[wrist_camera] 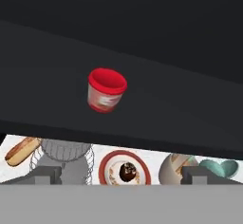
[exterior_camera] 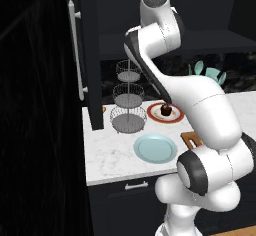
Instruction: From the different types of pastries on the counter, select a croissant and place it on the cutting board. Then retrieve a jar of jam from the cabinet and place it alongside the croissant on the cutting board.
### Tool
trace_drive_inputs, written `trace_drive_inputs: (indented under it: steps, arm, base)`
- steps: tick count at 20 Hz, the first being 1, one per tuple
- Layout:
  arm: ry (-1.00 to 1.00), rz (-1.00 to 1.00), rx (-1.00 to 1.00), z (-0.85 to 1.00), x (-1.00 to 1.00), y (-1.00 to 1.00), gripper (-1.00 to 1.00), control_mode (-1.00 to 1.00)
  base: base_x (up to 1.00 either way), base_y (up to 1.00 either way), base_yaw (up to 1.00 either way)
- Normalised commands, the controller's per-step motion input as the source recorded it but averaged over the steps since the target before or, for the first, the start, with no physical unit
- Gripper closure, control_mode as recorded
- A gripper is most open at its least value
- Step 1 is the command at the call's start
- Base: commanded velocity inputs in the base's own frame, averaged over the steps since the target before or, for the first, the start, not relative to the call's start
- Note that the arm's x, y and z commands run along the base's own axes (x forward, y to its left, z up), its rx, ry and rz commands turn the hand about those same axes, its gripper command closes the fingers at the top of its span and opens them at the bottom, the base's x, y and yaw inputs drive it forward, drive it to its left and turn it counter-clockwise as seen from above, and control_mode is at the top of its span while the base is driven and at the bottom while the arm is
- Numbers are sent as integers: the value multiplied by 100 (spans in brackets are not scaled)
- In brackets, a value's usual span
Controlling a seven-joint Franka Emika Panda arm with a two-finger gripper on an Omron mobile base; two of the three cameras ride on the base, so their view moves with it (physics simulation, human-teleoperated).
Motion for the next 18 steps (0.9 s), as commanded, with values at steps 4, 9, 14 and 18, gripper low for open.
trace_drive_inputs:
  steps: [4,9,14,18]
  arm:
    - [-9,-4,0,5,45,1,-100,-100]
    - [-9,0,2,-23,7,4,-100,-100]
    - [-4,0,6,-11,31,2,-100,-100]
    - [-2,-1,5,0,40,0,-100,-100]
  base:
    - [0,0,0]
    - [0,0,0]
    - [0,0,0]
    - [0,0,0]
